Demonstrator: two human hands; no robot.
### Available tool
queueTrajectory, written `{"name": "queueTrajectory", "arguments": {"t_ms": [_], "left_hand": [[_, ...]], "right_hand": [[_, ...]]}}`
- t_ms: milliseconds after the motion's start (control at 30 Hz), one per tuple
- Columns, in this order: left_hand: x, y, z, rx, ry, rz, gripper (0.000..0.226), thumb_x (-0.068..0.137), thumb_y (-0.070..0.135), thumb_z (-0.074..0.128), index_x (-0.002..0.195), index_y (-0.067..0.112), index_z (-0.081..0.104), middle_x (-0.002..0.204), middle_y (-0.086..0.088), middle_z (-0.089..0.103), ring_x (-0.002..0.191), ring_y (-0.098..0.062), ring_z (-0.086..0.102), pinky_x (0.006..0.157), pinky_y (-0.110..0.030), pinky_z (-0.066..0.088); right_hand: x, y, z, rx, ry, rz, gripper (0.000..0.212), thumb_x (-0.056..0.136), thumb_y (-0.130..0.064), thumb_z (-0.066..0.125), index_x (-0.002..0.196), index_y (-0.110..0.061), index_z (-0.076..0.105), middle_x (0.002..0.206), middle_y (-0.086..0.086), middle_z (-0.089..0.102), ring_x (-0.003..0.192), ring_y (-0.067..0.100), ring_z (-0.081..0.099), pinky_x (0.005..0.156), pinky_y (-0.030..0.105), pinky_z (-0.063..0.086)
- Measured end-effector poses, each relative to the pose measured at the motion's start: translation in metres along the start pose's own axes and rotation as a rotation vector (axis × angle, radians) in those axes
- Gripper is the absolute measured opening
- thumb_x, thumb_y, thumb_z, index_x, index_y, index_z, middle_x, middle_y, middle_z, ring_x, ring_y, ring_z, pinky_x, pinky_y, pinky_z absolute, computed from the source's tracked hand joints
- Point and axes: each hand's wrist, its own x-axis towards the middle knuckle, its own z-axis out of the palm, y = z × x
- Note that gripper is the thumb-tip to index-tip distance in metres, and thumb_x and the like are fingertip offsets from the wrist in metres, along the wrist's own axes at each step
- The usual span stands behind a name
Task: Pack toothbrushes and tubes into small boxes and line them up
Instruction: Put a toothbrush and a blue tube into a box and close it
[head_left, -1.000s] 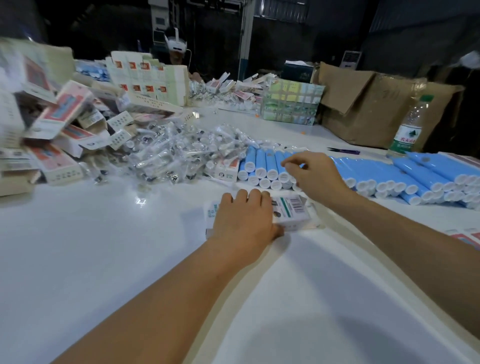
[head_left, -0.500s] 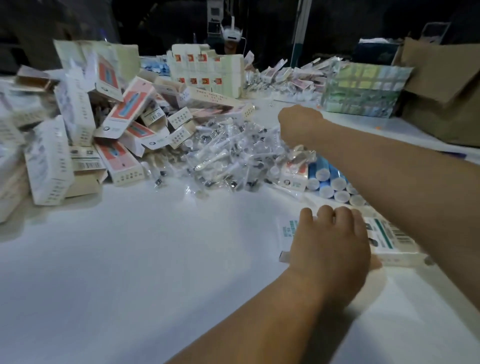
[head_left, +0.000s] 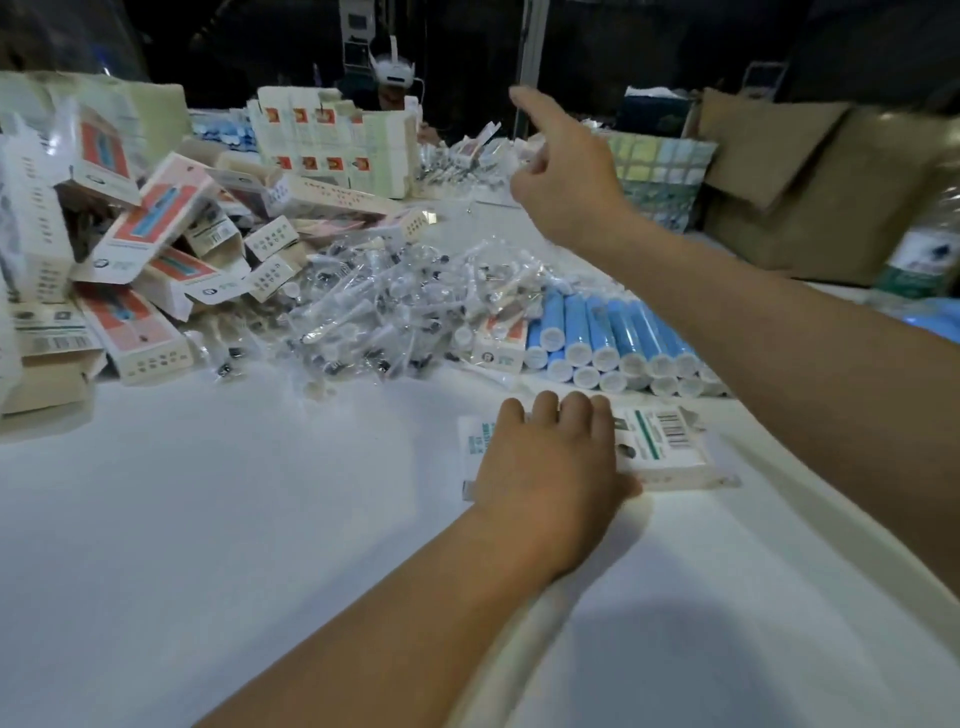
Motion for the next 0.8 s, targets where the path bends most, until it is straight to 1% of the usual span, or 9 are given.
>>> {"name": "queueTrajectory", "arguments": {"t_ms": [67,133,167,267,367,433,500,633,800], "left_hand": [[-0.001,0.000,-0.001,0.029,0.020,0.009,0.059,0.094,0.056,0.035,0.132,0.012,0.035,0.122,-0.007,0.049,0.107,-0.028,0.044,0.084,-0.040,0.031],[0.000,0.000,-0.002,0.049,-0.001,0.010,0.064,0.093,0.059,0.032,0.136,0.012,0.031,0.125,-0.007,0.047,0.110,-0.028,0.044,0.085,-0.040,0.032],[0.000,0.000,-0.002,0.056,-0.006,0.007,0.066,0.093,0.061,0.031,0.137,0.012,0.030,0.126,-0.006,0.047,0.111,-0.028,0.044,0.086,-0.040,0.033],[0.001,0.003,-0.003,0.029,0.010,-0.013,0.069,0.089,0.067,0.031,0.136,0.016,0.031,0.126,-0.002,0.048,0.112,-0.025,0.045,0.085,-0.037,0.033],[0.000,0.006,-0.005,0.022,0.030,-0.022,0.074,0.087,0.071,0.024,0.139,0.019,0.027,0.129,0.001,0.046,0.114,-0.022,0.043,0.087,-0.035,0.033],[-0.002,0.007,-0.005,0.038,0.036,-0.018,0.074,0.087,0.070,0.023,0.141,0.019,0.025,0.132,0.001,0.044,0.116,-0.021,0.042,0.090,-0.034,0.033],[-0.005,0.007,-0.005,0.046,0.034,-0.023,0.074,0.087,0.069,0.023,0.142,0.019,0.024,0.133,0.001,0.044,0.117,-0.021,0.042,0.091,-0.034,0.033],[-0.008,0.009,-0.007,0.057,0.028,-0.039,0.074,0.086,0.069,0.021,0.141,0.020,0.025,0.132,0.001,0.044,0.117,-0.021,0.042,0.090,-0.034,0.034],[-0.009,0.014,-0.007,0.070,0.029,-0.015,0.075,0.085,0.068,0.019,0.143,0.020,0.022,0.133,0.002,0.043,0.117,-0.020,0.041,0.091,-0.034,0.033]], "right_hand": [[-0.029,-0.003,-0.034,0.080,0.073,-0.024,0.061,0.086,0.002,0.051,0.142,-0.019,0.042,0.061,-0.015,0.044,0.045,0.001,0.039,0.050,0.016,0.036],[-0.063,0.004,-0.066,0.126,0.146,0.014,0.039,0.085,-0.002,0.054,0.120,-0.017,0.061,0.060,-0.016,0.057,0.047,-0.003,0.047,0.053,0.013,0.039],[-0.082,0.011,-0.080,0.197,0.181,0.069,0.029,0.084,-0.002,0.054,0.105,-0.020,0.065,0.058,-0.013,0.062,0.045,-0.001,0.049,0.049,0.015,0.040],[-0.145,0.044,-0.108,0.452,0.315,0.345,0.023,0.084,0.004,0.052,0.085,-0.019,0.058,0.055,-0.001,0.065,0.039,0.010,0.048,0.038,0.020,0.038],[-0.194,0.075,-0.112,0.638,0.407,0.624,0.017,0.087,0.005,0.051,0.082,-0.011,0.050,0.049,0.001,0.060,0.039,0.013,0.052,0.038,0.021,0.042],[-0.210,0.087,-0.109,0.768,0.444,0.739,0.017,0.089,0.006,0.051,0.080,-0.008,0.048,0.046,0.003,0.055,0.040,0.014,0.056,0.039,0.022,0.046],[-0.213,0.092,-0.105,0.838,0.478,0.770,0.015,0.089,0.006,0.052,0.080,-0.006,0.047,0.046,0.003,0.053,0.042,0.016,0.059,0.042,0.024,0.049],[-0.211,0.087,-0.095,0.921,0.523,0.794,0.011,0.090,0.004,0.054,0.087,-0.005,0.048,0.061,0.011,0.051,0.047,0.021,0.064,0.046,0.026,0.053],[-0.213,0.082,-0.093,0.958,0.595,0.817,0.013,0.089,0.004,0.056,0.093,-0.005,0.046,0.065,0.014,0.055,0.053,0.024,0.067,0.049,0.028,0.054]]}}
